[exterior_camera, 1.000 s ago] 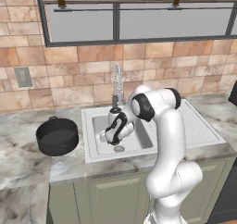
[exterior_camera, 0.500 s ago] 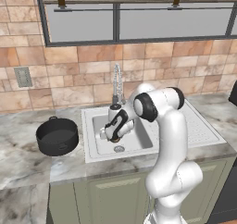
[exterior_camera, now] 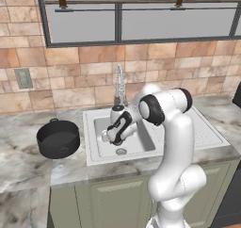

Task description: Dump the squash from the pot into the sink. Then turn on the water and wash the squash. Then turn off the water and put the squash back in the pot.

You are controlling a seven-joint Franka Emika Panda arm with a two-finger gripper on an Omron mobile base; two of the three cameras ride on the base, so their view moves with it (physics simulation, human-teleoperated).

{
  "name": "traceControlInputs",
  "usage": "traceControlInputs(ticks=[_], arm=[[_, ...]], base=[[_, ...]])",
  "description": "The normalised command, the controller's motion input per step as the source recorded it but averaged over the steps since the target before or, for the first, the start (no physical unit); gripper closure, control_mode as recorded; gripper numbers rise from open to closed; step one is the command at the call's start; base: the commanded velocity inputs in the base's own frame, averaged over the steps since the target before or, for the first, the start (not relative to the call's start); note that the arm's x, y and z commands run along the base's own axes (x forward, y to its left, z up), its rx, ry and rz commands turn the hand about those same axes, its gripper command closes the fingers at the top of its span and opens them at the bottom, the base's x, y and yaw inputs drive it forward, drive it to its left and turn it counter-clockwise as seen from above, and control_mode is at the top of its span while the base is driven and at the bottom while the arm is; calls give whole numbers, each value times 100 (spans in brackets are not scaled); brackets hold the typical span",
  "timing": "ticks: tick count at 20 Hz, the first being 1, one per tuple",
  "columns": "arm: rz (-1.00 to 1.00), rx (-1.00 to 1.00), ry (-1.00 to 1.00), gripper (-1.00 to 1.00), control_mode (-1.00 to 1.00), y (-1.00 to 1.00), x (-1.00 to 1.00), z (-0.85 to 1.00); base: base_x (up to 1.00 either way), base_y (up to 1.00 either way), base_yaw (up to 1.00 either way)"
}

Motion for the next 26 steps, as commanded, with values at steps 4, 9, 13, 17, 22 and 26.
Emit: traceControlInputs(ticks=[4,9,13,17,22,26], arm=[[0,0,0,100,-100,0,-22,24],[0,0,0,100,-100,0,-15,26],[0,0,-1,100,-100,0,-13,22],[0,0,-1,100,-100,0,-22,20],[0,0,0,100,-100,0,-24,21],[0,0,0,100,-100,0,-15,40]], base=[[0,0,0],[0,0,0],[0,0,0],[0,0,0],[0,0,0],[0,0,0]])
